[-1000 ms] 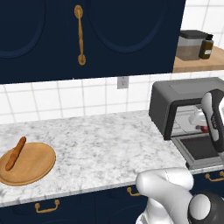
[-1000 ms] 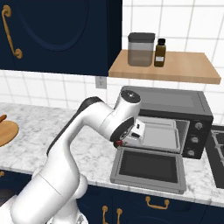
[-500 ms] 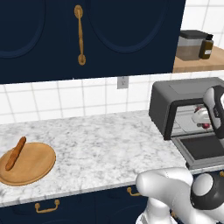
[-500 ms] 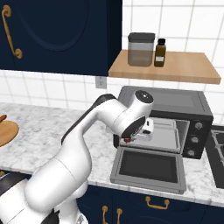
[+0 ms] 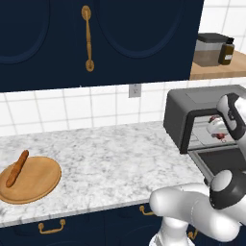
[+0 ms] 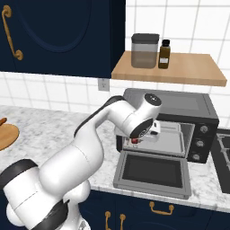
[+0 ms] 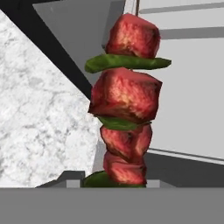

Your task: Pick up the kebab skewer and baguette bread, and place them inside the toaster oven. Close the toaster oven door and start by setting the timer.

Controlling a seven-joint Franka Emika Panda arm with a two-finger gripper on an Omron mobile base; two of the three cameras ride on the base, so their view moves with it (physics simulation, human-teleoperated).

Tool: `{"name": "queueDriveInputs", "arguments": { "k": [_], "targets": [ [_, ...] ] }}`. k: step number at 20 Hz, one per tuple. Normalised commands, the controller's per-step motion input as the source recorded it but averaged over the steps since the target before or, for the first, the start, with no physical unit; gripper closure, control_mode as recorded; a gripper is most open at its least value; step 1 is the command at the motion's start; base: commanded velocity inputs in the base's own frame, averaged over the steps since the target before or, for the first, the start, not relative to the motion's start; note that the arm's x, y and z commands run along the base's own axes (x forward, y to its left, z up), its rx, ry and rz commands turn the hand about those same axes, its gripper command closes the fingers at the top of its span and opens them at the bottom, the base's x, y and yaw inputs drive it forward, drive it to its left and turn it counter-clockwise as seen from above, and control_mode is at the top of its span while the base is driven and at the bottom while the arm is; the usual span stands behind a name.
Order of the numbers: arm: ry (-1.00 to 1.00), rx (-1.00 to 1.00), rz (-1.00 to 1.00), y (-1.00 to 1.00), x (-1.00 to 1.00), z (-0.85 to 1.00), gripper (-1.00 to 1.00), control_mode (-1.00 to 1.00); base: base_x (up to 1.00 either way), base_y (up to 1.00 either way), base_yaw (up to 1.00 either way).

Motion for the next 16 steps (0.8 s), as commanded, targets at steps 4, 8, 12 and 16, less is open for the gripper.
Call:
{"name": "queueDriveInputs", "arguments": {
  "k": [4,8,12,16],
  "targets": [
    [0.00,0.00,0.00,-0.14,0.40,-0.20,1.00,-1.00,0.00,0.00,0.00],
    [0.00,0.00,0.01,-0.08,0.10,-0.31,1.00,-1.00,0.00,0.00,0.00],
    [0.00,0.00,0.01,-0.14,0.23,-0.16,1.00,-1.00,0.00,0.00,0.00],
    [0.00,0.00,0.00,-0.04,0.12,-0.28,1.00,-1.00,0.00,0.00,0.00]
  ]
}}
